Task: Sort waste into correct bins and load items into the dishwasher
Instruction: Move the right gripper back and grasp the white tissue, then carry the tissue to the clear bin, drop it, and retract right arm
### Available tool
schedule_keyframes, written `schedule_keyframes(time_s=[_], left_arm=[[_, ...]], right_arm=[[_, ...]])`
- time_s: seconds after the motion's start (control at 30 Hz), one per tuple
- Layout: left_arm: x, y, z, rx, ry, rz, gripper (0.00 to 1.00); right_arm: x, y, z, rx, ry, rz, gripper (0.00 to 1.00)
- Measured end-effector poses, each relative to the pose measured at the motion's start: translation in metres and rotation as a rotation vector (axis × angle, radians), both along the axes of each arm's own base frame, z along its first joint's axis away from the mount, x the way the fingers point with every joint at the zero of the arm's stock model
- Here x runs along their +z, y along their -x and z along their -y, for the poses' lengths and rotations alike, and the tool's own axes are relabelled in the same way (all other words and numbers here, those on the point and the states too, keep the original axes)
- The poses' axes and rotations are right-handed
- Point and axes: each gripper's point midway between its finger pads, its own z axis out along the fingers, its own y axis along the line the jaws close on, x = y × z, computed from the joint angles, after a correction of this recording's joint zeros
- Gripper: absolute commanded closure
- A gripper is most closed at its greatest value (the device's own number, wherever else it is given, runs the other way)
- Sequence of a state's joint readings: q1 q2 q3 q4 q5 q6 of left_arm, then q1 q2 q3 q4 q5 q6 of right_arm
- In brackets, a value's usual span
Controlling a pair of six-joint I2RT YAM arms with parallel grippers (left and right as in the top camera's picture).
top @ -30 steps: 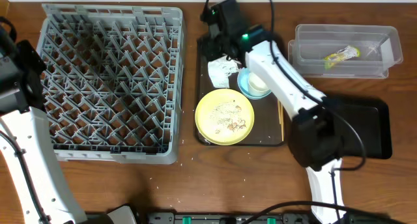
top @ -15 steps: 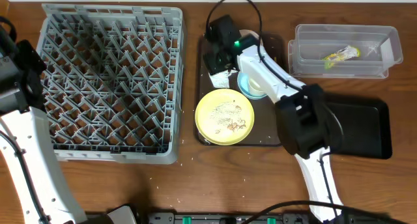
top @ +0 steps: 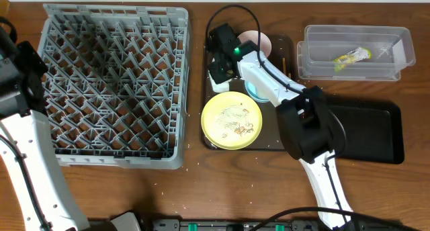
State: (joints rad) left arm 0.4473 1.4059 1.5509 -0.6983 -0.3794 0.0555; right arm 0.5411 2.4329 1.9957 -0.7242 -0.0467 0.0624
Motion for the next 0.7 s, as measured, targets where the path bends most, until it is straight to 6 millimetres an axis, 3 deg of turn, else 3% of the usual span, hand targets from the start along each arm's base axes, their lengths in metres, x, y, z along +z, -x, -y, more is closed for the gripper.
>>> schedule_keyframes(time_s=[0.37,0.47,0.57,0.63,0.7], left_arm=[[0.000,0.000,0.000,0.000,0.001,-0.002,0.06],[0.000,0.000,0.000,0.000,0.001,-0.002,0.06],[0.000,0.000,0.000,0.000,0.001,-0.002,0.06],[0.000,0.000,0.000,0.000,0.001,-0.002,0.06],[0.000,0.000,0.000,0.000,0.001,-0.002,0.06]], right_arm=[[0.000,0.003,0.000,-0.004,-0.005,-0.015,0.99],[0.011,0.001,-0.002,-0.015,-0.030,-0.004,0.99],[0.049,-0.015,-0.009,-0.027,-0.092,0.088,0.99],[0.090,-0.033,-0.007,-0.062,-0.140,0.191,0.99],[0.137,-0.051,0.008,-0.137,-0.172,0.300,0.99]])
